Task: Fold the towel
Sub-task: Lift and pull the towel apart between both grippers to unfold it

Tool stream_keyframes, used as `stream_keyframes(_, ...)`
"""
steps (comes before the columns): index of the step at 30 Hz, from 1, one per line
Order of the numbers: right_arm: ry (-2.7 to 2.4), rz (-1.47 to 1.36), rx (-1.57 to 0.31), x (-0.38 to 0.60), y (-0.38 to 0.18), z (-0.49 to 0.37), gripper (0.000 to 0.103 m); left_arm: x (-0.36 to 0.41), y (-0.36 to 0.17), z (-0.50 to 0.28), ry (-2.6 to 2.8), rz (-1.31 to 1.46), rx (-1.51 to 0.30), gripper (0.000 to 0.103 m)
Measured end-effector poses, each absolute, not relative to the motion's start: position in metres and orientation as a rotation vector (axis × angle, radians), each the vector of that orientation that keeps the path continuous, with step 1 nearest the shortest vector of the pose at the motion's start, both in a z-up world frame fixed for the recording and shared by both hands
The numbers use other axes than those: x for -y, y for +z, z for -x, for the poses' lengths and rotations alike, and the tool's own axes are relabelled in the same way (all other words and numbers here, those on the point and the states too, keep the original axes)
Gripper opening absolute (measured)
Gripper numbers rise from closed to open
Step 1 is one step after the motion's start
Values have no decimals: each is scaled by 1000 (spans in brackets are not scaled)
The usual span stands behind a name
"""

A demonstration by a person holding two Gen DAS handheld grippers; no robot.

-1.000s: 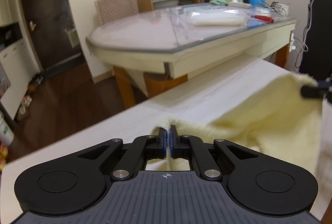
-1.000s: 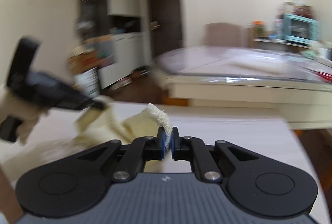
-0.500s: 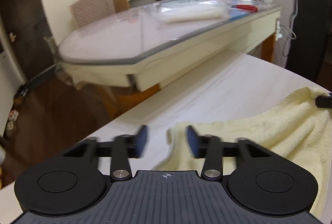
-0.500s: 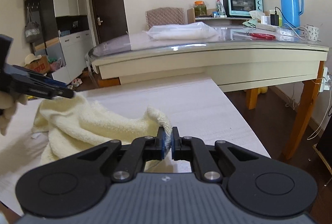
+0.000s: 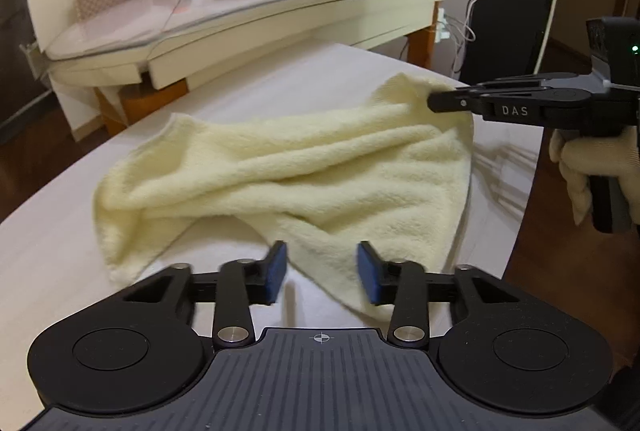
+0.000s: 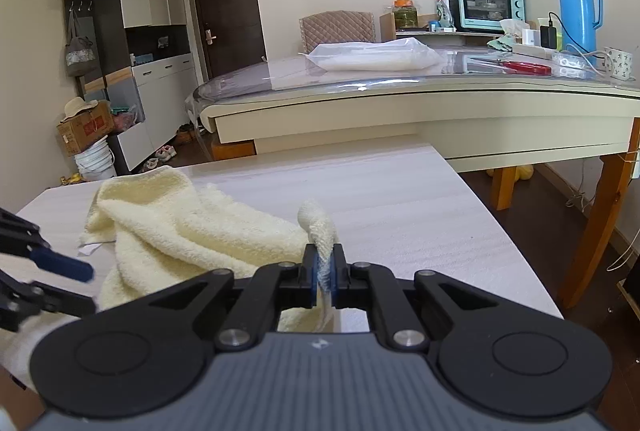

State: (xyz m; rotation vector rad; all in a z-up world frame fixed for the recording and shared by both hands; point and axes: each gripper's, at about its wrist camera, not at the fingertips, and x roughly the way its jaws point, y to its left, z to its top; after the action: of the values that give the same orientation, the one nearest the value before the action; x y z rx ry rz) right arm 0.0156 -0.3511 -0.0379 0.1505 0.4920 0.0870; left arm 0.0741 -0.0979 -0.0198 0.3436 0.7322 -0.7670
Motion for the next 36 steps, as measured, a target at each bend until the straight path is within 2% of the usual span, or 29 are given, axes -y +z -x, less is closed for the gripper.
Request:
stream_keyframes(2,89,-149,-496,351,-37,-12,7,104,-24,-71,-756,-388,-725,19)
stream_keyframes(8,123,-144,-517,346,-38,4,7,96,-22,-59,-728,-459,-737,16)
stream_keyframes(15,238,-139,-559,321,-42,29,8,52,-19,-33,-615,-510,-771,16)
stream_keyframes(21,272,-128,-549,315,-38,43,12,25,-10,-27,-587,-393,-807,19)
stream_keyframes(23,263,-130,-516,320,-29,43,16,16,0,-38,-553,-338,-771,19)
stream_keyframes(27,257,-119,-448,323,-10,34,17,10,6,-67,-493,-307,-732,19)
stream_keyframes(36,327,9,-402,301,19,-19,24,19,-13,-142,-440,-342,-732,19)
